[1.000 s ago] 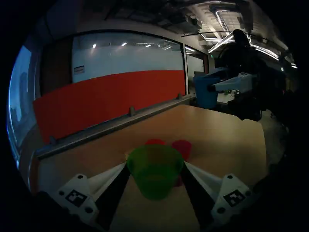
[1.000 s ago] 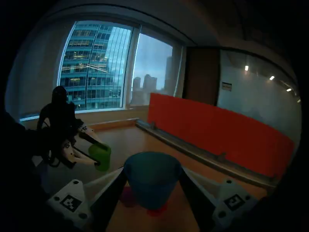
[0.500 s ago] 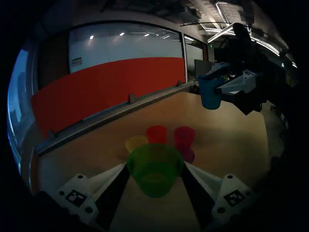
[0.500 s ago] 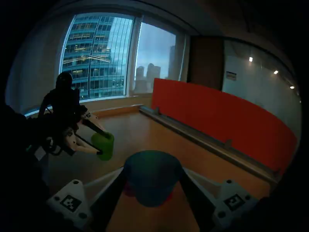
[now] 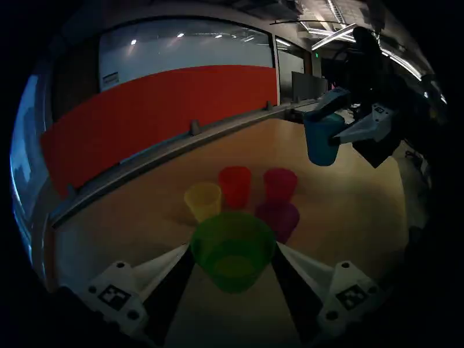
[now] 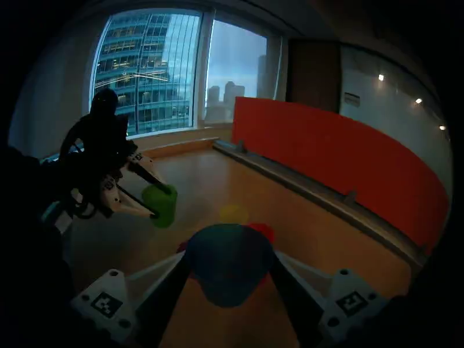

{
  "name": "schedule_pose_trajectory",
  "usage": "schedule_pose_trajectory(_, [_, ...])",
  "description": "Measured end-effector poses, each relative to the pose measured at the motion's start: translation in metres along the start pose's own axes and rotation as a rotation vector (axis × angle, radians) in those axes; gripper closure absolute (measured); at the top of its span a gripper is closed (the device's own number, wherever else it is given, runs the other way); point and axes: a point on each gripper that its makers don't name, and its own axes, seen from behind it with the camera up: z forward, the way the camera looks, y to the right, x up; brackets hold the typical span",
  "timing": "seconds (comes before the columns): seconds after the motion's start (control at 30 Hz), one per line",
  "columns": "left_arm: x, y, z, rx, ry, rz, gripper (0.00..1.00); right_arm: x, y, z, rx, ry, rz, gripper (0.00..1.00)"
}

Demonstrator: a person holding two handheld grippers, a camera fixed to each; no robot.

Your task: Pour water

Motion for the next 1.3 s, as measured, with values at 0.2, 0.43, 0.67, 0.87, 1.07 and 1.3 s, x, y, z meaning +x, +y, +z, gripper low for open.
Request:
schedule_pose_trajectory(0.2, [-0.009,-0.001,0.005,-0.007,-0.027,-0.006,0.14,-0.020,-0.003,0.008,0.008,-0.034,0.002,0.08])
schedule_pose_trajectory(0.43, [-0.020,-0.002,0.012,-0.016,-0.056,-0.013,0.14,-0.047,-0.009,0.015,0.023,-0.085,-0.001,0.08])
schedule_pose_trajectory(0.67, [-0.031,-0.001,0.018,-0.023,-0.081,-0.013,0.14,-0.069,-0.016,0.022,0.038,-0.127,-0.003,0.08])
schedule_pose_trajectory(0.87, [-0.038,0.000,0.023,-0.033,-0.098,-0.018,0.14,-0.087,-0.020,0.028,0.043,-0.163,-0.005,0.08])
schedule_pose_trajectory(1.07, [-0.046,0.001,0.028,-0.039,-0.121,-0.016,0.14,-0.098,-0.024,0.033,0.048,-0.184,-0.006,0.08])
schedule_pose_trajectory(1.3, [-0.057,0.003,0.035,-0.053,-0.140,-0.021,0.13,-0.107,-0.026,0.036,0.048,-0.204,-0.007,0.08])
